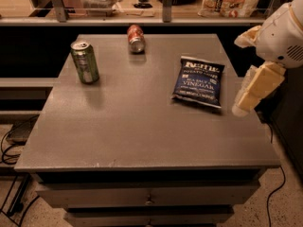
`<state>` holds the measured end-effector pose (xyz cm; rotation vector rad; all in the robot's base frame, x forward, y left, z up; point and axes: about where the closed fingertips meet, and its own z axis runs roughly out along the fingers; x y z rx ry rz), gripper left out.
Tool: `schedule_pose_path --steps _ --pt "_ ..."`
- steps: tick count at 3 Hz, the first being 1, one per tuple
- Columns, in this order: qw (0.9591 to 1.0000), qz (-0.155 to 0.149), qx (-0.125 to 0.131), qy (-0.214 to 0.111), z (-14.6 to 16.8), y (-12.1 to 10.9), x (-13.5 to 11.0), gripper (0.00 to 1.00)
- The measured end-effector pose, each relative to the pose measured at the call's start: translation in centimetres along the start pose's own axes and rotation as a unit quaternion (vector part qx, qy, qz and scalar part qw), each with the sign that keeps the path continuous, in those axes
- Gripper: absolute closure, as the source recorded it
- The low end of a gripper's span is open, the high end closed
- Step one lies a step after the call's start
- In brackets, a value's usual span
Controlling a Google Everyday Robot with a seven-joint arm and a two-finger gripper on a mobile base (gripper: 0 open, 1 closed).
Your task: Move blue chip bag near green can
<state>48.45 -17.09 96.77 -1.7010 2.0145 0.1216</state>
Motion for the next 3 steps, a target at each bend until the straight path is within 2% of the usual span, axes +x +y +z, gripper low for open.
schedule_pose_path --steps 1,2,3 --pt "1.0000 0.000 0.000 0.000 0.0 0.0 0.0 0.00" --pt "0.9999 0.001 0.010 -0.007 1.8 -0.6 -1.2 0.00" --pt "0.9994 0.014 0.018 -0.025 4.8 -2.5 -2.4 0.00"
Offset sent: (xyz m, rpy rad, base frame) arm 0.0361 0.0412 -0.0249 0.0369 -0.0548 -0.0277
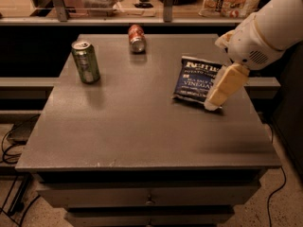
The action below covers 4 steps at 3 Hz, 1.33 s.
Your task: Move blue chip bag near green can
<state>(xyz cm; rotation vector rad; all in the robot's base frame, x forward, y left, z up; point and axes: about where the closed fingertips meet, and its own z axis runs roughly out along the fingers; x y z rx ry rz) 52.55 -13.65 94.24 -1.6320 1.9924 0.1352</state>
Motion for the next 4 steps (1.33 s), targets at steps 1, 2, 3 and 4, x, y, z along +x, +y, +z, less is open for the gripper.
schedule_pose_path --steps 1,2,3,4 --pt "0.9993 0.032 0.015 -0.016 3.8 -2.6 -0.1 0.00" --pt "0.9975 0.065 0.019 -0.017 5.9 -4.1 1.1 0.00" --pt "0.9958 0.090 0.011 -0.013 7.8 -4.5 2.0 0.00" --pt "0.9933 0.115 -0.006 -0.002 10.1 -4.9 3.4 0.03"
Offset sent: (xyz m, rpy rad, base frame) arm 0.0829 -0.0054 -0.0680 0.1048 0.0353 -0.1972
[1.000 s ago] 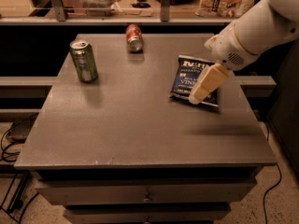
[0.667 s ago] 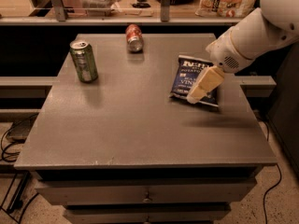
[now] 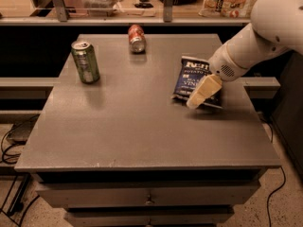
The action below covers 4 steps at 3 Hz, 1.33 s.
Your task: Move blue chip bag near green can
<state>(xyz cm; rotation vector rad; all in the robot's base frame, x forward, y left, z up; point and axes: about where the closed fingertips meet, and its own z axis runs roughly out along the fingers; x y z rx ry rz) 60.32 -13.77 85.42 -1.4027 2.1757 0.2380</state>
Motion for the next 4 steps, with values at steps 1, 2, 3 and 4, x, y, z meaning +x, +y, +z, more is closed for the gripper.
schedule_pose_path --steps 1,2,3,4 --pt "0.9999 0.011 -0.013 0.003 1.04 -0.32 0.63 0.26" --pt "0.9997 0.015 -0.017 0.007 1.42 -0.58 0.95 0.49" --pt "0.9997 0.015 -0.017 0.007 1.10 -0.63 0.74 0.72" --pt "0.9997 0.015 -0.017 0.006 0.61 -0.71 0.43 1.00"
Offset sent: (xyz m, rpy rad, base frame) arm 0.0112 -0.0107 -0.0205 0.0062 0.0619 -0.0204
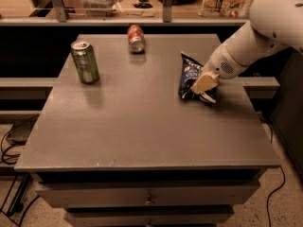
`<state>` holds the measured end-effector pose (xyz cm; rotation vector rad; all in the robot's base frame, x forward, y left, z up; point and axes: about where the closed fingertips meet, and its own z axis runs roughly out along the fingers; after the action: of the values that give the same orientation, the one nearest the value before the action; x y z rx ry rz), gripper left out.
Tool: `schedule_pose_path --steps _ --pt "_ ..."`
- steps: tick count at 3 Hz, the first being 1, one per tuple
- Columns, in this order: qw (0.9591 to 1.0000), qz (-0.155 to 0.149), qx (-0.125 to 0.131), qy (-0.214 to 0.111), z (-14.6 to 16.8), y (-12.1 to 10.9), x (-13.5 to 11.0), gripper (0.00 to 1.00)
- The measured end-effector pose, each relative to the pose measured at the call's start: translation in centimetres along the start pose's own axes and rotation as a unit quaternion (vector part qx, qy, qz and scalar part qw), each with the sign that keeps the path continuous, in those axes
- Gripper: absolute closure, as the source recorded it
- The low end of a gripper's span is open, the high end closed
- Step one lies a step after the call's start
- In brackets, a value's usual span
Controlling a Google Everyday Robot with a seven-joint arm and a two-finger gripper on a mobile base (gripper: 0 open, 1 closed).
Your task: Move blue chip bag near green can
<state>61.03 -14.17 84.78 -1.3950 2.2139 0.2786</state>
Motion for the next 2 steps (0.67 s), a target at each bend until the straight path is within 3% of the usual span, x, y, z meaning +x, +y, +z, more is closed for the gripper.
schedule_pose_path --steps 2 --pt "1.0000 -0.005 0.002 -0.005 -0.68 0.07 -0.58 1.00"
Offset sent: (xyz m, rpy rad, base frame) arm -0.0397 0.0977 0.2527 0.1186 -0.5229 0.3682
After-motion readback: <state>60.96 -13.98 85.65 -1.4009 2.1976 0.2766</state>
